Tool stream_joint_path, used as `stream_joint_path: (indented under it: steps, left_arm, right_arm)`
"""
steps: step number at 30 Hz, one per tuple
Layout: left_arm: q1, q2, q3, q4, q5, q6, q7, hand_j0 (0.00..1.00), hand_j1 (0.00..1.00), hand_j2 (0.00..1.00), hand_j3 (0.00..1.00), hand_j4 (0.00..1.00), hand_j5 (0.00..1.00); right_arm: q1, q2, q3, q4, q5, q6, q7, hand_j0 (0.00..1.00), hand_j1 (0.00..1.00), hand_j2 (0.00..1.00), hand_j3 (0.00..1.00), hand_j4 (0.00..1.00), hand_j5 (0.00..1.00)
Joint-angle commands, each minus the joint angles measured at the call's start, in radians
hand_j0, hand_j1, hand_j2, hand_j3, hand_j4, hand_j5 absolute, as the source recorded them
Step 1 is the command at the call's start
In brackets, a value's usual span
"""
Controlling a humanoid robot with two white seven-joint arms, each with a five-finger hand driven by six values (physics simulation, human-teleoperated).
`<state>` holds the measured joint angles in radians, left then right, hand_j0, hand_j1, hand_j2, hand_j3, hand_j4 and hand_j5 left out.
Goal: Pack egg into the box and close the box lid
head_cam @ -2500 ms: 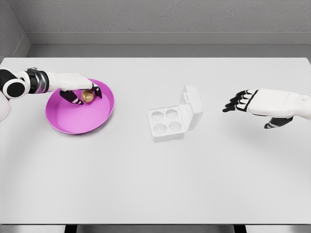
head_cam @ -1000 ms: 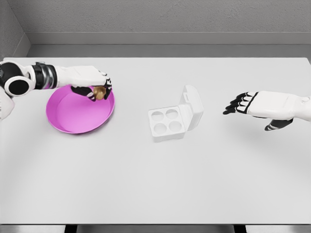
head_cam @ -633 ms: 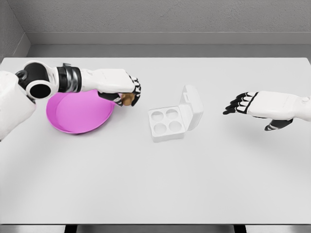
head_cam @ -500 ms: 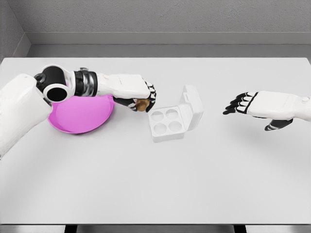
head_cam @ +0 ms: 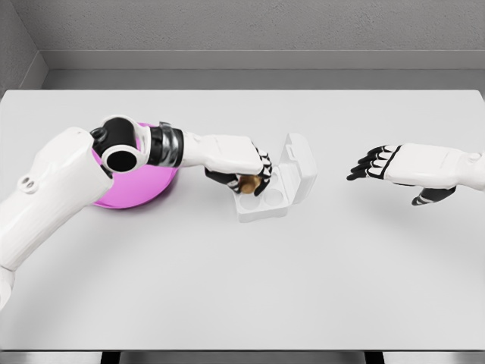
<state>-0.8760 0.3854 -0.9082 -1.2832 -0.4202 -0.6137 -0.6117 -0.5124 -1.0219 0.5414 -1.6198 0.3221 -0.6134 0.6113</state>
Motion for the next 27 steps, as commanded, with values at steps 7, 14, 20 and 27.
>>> stream_joint_path:
  steps: [7, 14, 20, 27]
  left_arm:
    - [0.012, 0.003, -0.017, 0.004, 0.006, 0.003, 0.001, 0.39, 0.39, 0.39, 0.39, 0.39, 0.39]
    - [0.012, -0.007, -0.017, 0.004, 0.006, 0.003, 0.001, 0.43, 0.43, 0.43, 0.43, 0.43, 0.43]
    - [0.012, -0.007, -0.017, -0.001, 0.015, 0.003, 0.001, 0.55, 0.55, 0.55, 0.55, 0.55, 0.55]
    - [0.011, -0.002, -0.015, 0.001, 0.027, 0.003, 0.001, 0.69, 0.69, 0.69, 0.69, 0.69, 0.69]
  right_arm:
    - [0.0, -0.001, 0.0, 0.0, -0.005, 0.003, 0.0, 1.0, 1.0, 1.0, 1.0, 1.0, 1.0]
    - [0.0, -0.001, 0.0, 0.0, -0.005, 0.003, 0.0, 1.0, 1.0, 1.0, 1.0, 1.0, 1.0]
    - [0.0, -0.001, 0.0, 0.0, -0.005, 0.003, 0.0, 1.0, 1.0, 1.0, 1.0, 1.0, 1.0]
    - [0.0, -0.001, 0.0, -0.002, -0.005, 0.003, 0.0, 1.0, 1.0, 1.0, 1.0, 1.0, 1.0]
